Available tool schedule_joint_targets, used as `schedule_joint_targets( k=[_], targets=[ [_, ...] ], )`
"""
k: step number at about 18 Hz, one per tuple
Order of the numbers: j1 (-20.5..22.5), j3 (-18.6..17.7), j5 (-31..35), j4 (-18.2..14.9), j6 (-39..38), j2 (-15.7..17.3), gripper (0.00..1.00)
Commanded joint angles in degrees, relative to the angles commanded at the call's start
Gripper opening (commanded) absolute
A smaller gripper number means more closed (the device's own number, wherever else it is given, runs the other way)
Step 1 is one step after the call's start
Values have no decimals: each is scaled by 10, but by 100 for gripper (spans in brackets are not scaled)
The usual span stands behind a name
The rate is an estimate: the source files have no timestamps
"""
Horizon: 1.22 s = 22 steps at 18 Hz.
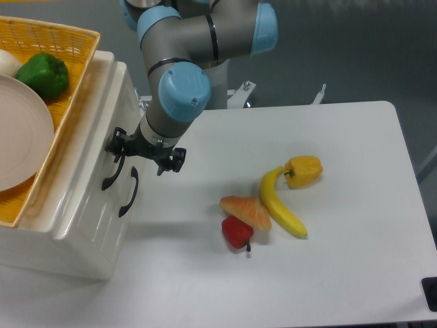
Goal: Slide the top white drawer open
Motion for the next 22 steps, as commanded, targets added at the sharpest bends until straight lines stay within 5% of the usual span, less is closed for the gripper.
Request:
schedule_joint_targets(
  k=[22],
  targets=[
    [-4,-1,17,4,2,-9,100]
  ],
)
